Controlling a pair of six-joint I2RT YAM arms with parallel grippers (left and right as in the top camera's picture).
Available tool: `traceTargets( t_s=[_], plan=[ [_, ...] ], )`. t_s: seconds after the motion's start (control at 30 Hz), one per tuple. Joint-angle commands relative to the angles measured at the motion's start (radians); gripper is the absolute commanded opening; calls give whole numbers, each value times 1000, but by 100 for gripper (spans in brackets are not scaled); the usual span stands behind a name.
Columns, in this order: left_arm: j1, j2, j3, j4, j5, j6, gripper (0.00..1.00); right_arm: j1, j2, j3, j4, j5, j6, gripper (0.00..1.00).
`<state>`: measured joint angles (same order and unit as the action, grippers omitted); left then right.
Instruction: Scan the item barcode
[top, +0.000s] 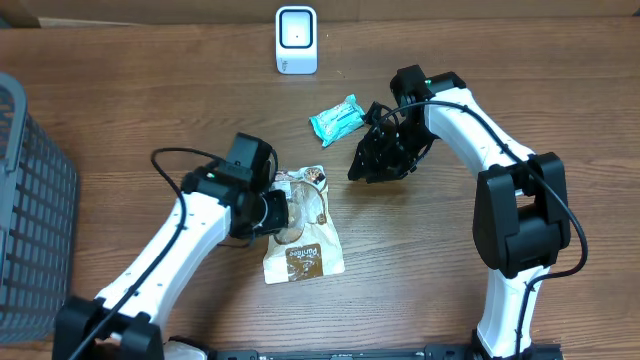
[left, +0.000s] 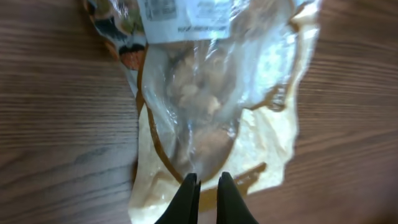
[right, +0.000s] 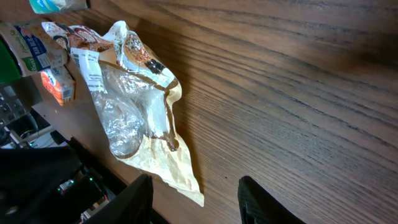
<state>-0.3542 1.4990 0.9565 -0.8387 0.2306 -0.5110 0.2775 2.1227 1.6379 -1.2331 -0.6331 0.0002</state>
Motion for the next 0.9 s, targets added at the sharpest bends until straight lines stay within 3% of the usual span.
traceTargets(
  t_s=[0.0,0.4,0.87],
  plan=[
    [-8,58,-61,33,-21,-74,4,4,1,-3,2,-20,-5,46],
    [-7,132,-64,119,-11,-29,4,4,1,-21,8,-20,-5,46],
    [9,175,-64,162,29,-2,4,4,1,-159,181,-80,-1,46]
  ],
)
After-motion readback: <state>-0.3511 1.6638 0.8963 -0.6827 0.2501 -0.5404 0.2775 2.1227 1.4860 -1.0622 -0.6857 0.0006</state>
